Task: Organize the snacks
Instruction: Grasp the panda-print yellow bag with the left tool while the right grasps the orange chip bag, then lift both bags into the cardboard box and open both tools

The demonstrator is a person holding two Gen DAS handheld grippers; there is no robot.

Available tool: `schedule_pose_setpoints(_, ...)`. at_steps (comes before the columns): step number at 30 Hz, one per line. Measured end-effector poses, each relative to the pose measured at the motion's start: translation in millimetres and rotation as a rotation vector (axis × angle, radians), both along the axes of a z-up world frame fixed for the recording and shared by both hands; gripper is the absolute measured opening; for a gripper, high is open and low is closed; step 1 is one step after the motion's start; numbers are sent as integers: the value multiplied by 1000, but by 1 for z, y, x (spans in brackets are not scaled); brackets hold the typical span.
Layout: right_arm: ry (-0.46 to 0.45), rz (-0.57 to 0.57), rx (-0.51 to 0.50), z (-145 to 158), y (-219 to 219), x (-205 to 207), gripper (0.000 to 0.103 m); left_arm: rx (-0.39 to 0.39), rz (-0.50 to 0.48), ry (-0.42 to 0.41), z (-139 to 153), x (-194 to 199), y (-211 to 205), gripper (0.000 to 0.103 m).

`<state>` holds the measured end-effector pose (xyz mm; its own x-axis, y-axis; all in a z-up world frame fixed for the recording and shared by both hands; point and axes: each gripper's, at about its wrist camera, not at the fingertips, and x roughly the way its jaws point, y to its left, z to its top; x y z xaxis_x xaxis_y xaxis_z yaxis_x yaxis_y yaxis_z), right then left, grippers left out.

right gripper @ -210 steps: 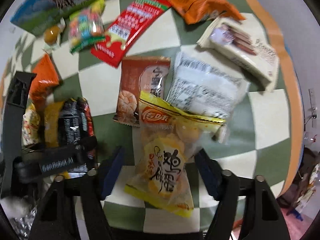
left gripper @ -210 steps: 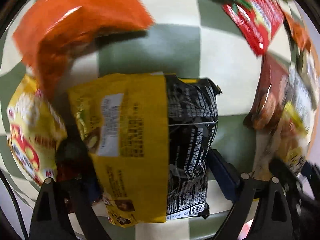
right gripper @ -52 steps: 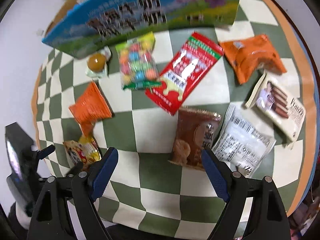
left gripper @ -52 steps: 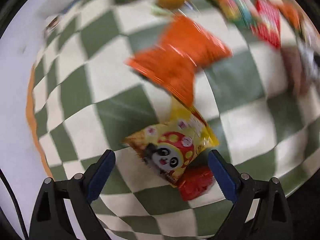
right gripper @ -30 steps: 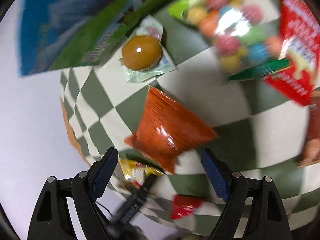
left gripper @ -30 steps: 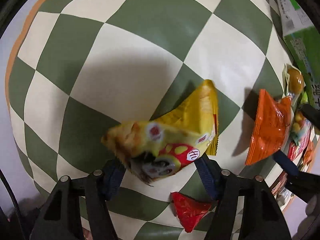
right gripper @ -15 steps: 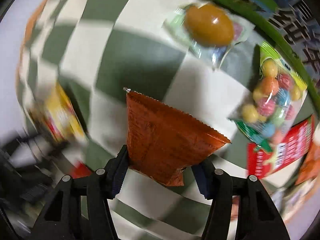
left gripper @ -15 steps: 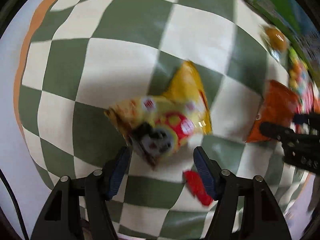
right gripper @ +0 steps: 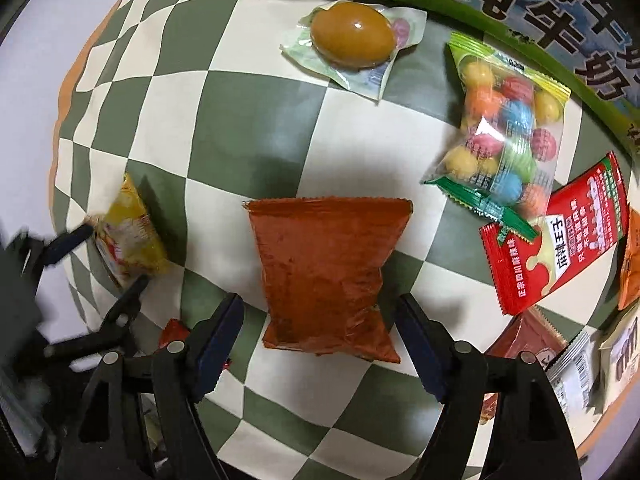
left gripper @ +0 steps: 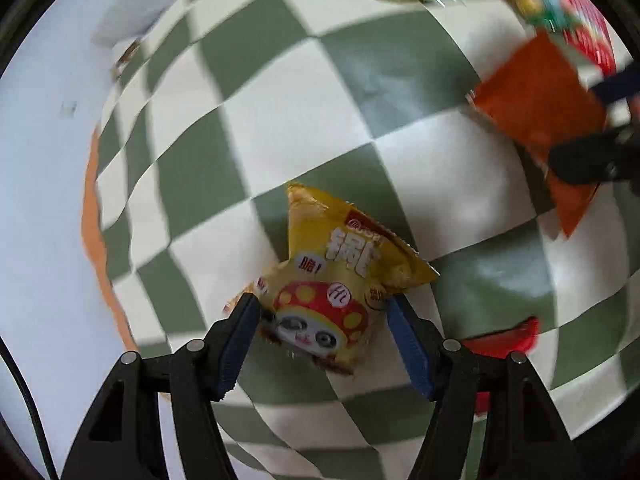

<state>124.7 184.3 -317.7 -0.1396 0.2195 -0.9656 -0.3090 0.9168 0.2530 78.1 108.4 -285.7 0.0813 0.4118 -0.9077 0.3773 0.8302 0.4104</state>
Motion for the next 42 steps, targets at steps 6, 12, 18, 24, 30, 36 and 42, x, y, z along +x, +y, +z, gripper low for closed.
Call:
schedule_pose_setpoints(6, -43, -5, -25, -15, 2, -2, 58, -156, 258, -19, 3, 35, 34, 64)
schedule_pose_setpoints(12, -2, -91, 6, -18, -6, -3, 59, -413, 610, -4, 5, 45, 92, 68)
schedule_pose_setpoints(18, 31, -114, 10, -28, -14, 5, 63, -344, 448, 69, -19, 59, 85, 71)
schedule_pose_setpoints(24, -13, -83, -20, -25, -16, 1, 56, -290, 417, 18, -18, 52, 56, 54)
schedule_pose_setpoints(30, -42, -132, 12, -11, -39, -6, 51, -369, 607, -22, -8, 34, 69, 42)
schedule_pose_setpoints(36, -42, -183, 63, 17, -71, -21, 50, -478, 705, -42, -2, 27, 96, 41)
schedule_pose_setpoints(42, -63, -235, 130, 45, -111, -25, 50, -583, 705, -78, 38, 25, 85, 40)
